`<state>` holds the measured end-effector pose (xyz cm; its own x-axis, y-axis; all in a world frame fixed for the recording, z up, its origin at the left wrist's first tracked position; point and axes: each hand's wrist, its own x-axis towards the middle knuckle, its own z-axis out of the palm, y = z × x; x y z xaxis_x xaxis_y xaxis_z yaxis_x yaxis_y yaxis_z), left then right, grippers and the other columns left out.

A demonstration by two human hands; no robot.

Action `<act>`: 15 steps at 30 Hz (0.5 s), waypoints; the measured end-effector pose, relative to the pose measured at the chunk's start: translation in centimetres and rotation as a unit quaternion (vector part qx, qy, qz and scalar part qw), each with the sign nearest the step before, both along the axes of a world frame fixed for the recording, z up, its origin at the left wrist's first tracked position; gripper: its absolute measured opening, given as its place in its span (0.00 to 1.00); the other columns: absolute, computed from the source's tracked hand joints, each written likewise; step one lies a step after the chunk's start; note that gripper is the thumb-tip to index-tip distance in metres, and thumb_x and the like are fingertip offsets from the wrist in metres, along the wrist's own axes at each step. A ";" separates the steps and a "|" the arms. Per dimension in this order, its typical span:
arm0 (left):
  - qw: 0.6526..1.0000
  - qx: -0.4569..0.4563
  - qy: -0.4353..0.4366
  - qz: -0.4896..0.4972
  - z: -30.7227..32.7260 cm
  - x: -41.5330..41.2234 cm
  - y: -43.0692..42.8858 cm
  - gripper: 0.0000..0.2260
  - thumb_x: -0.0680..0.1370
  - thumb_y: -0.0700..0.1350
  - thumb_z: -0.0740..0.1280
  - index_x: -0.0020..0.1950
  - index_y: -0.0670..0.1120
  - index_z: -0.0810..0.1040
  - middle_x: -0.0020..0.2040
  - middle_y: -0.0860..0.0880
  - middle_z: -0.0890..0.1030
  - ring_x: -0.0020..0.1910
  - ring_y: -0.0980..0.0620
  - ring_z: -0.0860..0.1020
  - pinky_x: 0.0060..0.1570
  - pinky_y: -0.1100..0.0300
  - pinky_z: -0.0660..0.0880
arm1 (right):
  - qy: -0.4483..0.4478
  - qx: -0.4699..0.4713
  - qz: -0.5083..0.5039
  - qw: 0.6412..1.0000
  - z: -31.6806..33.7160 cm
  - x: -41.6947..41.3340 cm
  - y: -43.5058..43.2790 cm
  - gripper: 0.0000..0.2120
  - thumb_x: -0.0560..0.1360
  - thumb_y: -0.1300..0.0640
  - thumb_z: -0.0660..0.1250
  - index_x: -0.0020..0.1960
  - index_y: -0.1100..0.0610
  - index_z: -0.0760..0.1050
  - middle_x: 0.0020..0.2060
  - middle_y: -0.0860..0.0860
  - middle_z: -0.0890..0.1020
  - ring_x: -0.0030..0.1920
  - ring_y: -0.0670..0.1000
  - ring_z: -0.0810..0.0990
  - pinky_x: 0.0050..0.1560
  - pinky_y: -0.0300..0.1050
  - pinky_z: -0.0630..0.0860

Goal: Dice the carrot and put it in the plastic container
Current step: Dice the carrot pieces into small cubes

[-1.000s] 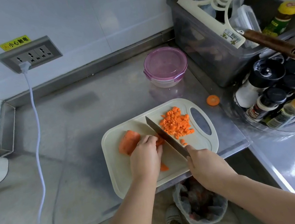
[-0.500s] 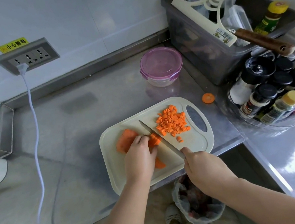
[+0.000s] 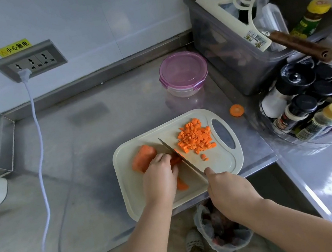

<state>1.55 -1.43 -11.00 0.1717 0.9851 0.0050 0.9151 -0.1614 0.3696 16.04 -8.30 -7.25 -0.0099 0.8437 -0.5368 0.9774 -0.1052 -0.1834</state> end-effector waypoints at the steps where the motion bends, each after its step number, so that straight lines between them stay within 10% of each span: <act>1: 1.000 0.003 -0.002 0.002 0.0 0.0 0.0 0.06 0.75 0.44 0.67 0.51 0.45 0.80 0.51 0.51 0.80 0.51 0.51 0.78 0.38 0.63 0.66 | 0.013 0.000 -0.015 1.000 -0.2 0.0 0.0 0.18 0.79 0.64 0.56 0.68 0.56 0.60 0.37 0.51 0.73 0.33 0.52 0.73 0.26 0.43 0.65; 6: 1.000 0.009 -0.027 0.011 0.1 0.2 0.1 0.09 0.75 0.45 0.70 0.53 0.46 0.81 0.51 0.51 0.81 0.51 0.51 0.80 0.39 0.61 0.71 | 0.104 0.006 -0.114 0.988 0.0 0.8 0.7 0.14 0.82 0.58 0.52 0.66 0.55 0.66 0.47 0.54 0.80 0.45 0.56 0.81 0.46 0.53 0.80; 15: 0.999 0.013 -0.039 0.022 -0.1 0.8 0.2 0.09 0.73 0.44 0.71 0.52 0.45 0.81 0.50 0.49 0.81 0.49 0.48 0.80 0.39 0.55 0.76 | 0.119 0.046 -0.106 0.986 0.9 1.8 0.7 0.13 0.82 0.54 0.50 0.63 0.54 0.67 0.41 0.53 0.78 0.41 0.56 0.79 0.43 0.54 0.78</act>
